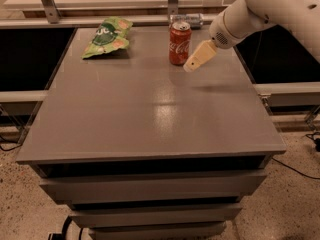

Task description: Knock coke can over

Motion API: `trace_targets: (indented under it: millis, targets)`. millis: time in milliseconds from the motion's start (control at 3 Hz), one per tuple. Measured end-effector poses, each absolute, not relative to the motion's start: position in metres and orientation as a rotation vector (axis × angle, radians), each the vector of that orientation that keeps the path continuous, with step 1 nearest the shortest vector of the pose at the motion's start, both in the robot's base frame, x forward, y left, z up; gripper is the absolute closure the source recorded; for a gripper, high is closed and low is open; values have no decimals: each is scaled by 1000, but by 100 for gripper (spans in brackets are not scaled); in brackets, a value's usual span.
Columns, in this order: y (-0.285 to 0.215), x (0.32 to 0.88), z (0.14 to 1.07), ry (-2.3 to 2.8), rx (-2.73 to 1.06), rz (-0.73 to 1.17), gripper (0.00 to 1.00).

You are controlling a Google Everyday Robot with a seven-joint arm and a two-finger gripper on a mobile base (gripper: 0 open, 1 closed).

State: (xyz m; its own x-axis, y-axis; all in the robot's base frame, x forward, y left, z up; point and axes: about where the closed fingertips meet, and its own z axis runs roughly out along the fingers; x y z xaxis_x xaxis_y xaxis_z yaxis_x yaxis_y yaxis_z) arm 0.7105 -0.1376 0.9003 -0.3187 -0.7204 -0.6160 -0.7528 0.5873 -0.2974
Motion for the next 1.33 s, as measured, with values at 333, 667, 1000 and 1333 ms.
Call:
trace_targets:
  millis: [333,667,1000,1333]
  targets:
    - [-138,711,900,2085,-1166,57,0]
    - [-135,712,894,2075,-1163,79,0]
    - [-131,725,882,2046,-1138,145,0]
    - [-129,742,870,2014,-1070,246,0]
